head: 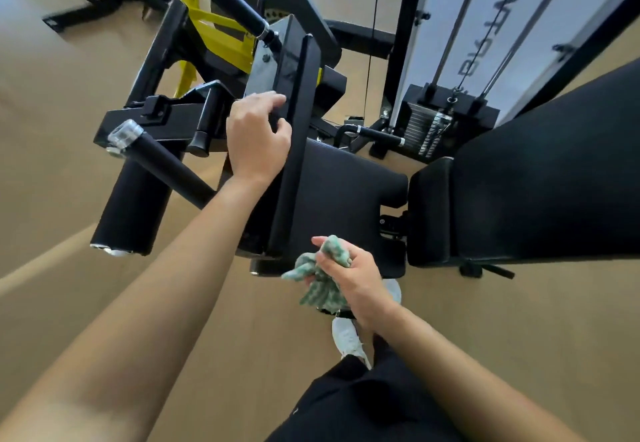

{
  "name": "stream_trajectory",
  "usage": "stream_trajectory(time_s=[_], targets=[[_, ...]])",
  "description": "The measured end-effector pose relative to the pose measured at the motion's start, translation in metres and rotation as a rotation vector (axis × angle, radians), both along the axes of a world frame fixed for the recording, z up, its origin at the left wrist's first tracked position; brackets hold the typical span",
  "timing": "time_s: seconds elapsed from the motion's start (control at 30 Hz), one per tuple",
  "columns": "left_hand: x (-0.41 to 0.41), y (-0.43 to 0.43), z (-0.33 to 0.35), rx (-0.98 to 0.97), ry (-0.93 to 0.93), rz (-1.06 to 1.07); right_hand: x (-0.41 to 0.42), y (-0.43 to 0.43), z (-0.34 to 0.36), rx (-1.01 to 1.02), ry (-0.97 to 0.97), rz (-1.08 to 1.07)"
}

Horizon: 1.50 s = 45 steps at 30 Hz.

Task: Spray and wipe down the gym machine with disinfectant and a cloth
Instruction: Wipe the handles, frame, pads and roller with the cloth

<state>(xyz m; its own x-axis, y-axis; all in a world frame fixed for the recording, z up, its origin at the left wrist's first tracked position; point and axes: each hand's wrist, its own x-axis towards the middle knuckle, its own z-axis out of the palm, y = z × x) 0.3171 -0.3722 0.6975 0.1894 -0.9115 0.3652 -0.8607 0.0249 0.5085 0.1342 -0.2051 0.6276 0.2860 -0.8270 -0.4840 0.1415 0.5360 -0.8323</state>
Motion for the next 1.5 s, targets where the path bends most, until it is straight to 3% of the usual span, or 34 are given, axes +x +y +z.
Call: stream_trajectory(time_s=[0.07,0.13,0.27,0.37,0.53,0.73,0.8,0.93,1.0,1.1,1.33,1.5], targets=[[-0.023,0.019,0.0,-0.05,0.054,-0.083,-0.028,-0.004,0.0,-0.03,0.072,-0.055],[-0.056,0.046,-0.009,0.02,0.174,-0.239,-0.054,-0.008,0.001,-0.004,0.086,-0.132],[-0.116,0.105,-0.048,0.348,0.366,-0.611,-0.1,-0.013,0.008,0.106,0.019,-0.257],[-0.151,0.131,-0.078,0.549,0.548,-0.719,-0.134,-0.015,0.011,0.141,0.014,-0.267],[-0.181,0.137,-0.096,0.592,0.643,-0.616,-0.176,-0.012,0.012,0.182,0.094,-0.106],[-0.182,0.119,-0.099,0.835,0.839,-0.454,-0.21,-0.014,-0.012,0.104,0.457,-0.253],[-0.183,0.115,-0.1,0.931,0.9,-0.461,-0.213,-0.015,-0.015,0.097,0.434,-0.241],[-0.193,0.105,-0.096,1.096,1.027,-0.554,-0.212,-0.025,-0.014,0.154,0.144,-0.29],[-0.2,0.1,-0.094,1.117,1.071,-0.533,-0.213,-0.03,-0.012,0.133,0.086,-0.262],[-0.211,0.092,-0.096,1.117,1.186,-0.397,-0.217,-0.038,-0.01,0.015,0.23,-0.164],[-0.217,0.075,-0.101,1.098,1.046,-0.407,-0.23,-0.073,-0.012,0.023,0.259,-0.086],[-0.215,0.064,-0.1,1.02,1.134,-0.28,-0.241,-0.092,-0.016,0.025,0.341,-0.082]])
